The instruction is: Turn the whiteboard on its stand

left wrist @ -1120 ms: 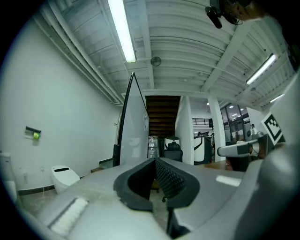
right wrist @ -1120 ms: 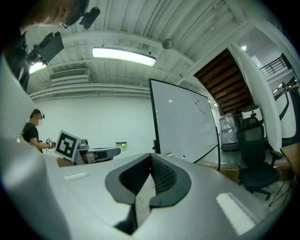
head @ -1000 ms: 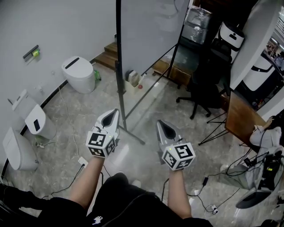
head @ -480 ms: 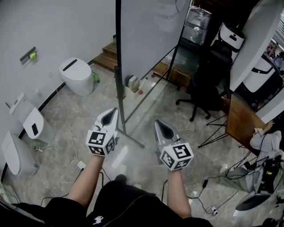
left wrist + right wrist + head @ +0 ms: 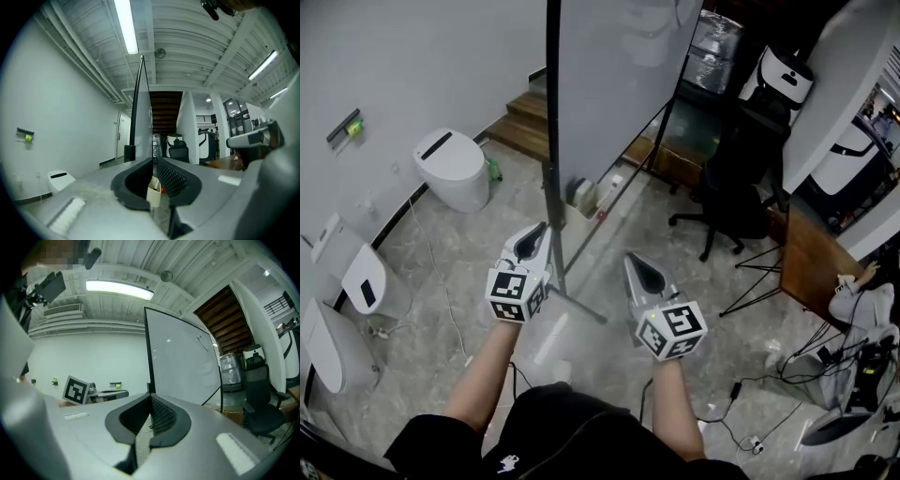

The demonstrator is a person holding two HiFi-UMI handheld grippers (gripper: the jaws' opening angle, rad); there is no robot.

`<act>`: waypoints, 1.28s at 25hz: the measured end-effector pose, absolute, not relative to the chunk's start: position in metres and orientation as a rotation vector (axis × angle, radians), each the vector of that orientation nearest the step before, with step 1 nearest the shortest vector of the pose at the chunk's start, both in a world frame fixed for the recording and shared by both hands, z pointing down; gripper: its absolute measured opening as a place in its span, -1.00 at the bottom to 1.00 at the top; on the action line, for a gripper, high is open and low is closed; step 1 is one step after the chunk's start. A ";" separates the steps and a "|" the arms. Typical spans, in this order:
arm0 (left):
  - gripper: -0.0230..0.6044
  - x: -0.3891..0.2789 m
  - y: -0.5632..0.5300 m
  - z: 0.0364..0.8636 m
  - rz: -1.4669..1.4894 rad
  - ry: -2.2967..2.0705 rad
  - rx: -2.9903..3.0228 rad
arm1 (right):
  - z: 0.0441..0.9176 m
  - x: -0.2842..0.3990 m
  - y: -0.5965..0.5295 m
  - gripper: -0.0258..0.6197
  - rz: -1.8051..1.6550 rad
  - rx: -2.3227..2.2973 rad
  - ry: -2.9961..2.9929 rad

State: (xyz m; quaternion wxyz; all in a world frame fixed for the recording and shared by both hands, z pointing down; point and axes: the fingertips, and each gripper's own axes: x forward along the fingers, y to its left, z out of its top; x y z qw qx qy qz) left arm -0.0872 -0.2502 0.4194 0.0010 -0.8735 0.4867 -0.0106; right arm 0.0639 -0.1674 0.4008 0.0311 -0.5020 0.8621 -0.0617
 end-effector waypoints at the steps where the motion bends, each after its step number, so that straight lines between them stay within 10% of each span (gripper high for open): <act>1: -0.78 -0.088 -0.259 0.421 -0.045 1.519 -2.744 | 0.401 0.061 -0.173 -0.90 -0.191 -1.552 2.655; 32: 0.03 -0.092 -0.402 0.454 -0.167 1.452 -2.744 | 0.418 0.035 -0.289 -0.90 -0.235 -1.592 2.646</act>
